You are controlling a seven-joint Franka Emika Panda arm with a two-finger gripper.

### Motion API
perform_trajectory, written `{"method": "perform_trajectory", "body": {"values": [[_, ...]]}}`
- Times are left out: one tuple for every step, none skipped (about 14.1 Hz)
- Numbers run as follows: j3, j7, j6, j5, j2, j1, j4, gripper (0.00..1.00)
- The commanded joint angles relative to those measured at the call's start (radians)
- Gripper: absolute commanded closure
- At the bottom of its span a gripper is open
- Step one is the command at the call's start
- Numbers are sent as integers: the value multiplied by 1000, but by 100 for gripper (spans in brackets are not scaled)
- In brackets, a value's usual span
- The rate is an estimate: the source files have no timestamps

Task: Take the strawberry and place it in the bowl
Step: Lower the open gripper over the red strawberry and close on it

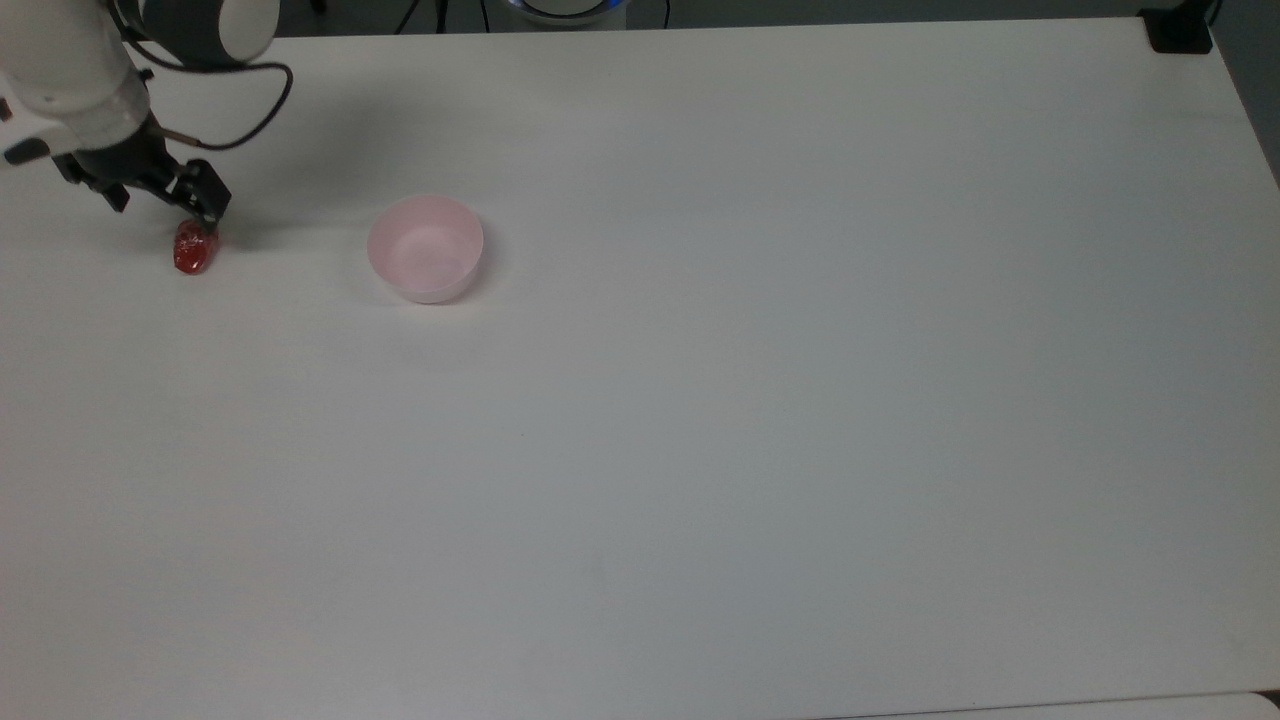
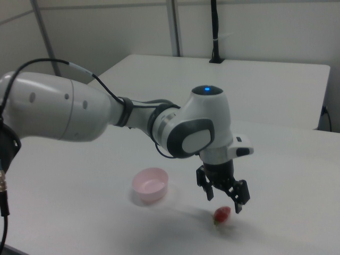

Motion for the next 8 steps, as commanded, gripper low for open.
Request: {"method": "perform_trajectory", "body": {"values": [[-3,30,73,10,45,6,-21,0],[-2,30,75,14,51,8,-23,0],[1,30,73,23,54,11,-26,1],[1,30,72,29,54,11,-26,16],[1,31,70,48,53,9,-24,43],[1,28,69,75,51,11,-24,64],[3,30,66,80,51,12,-24,73],[4,30,61,80,48,14,-24,73]]}}
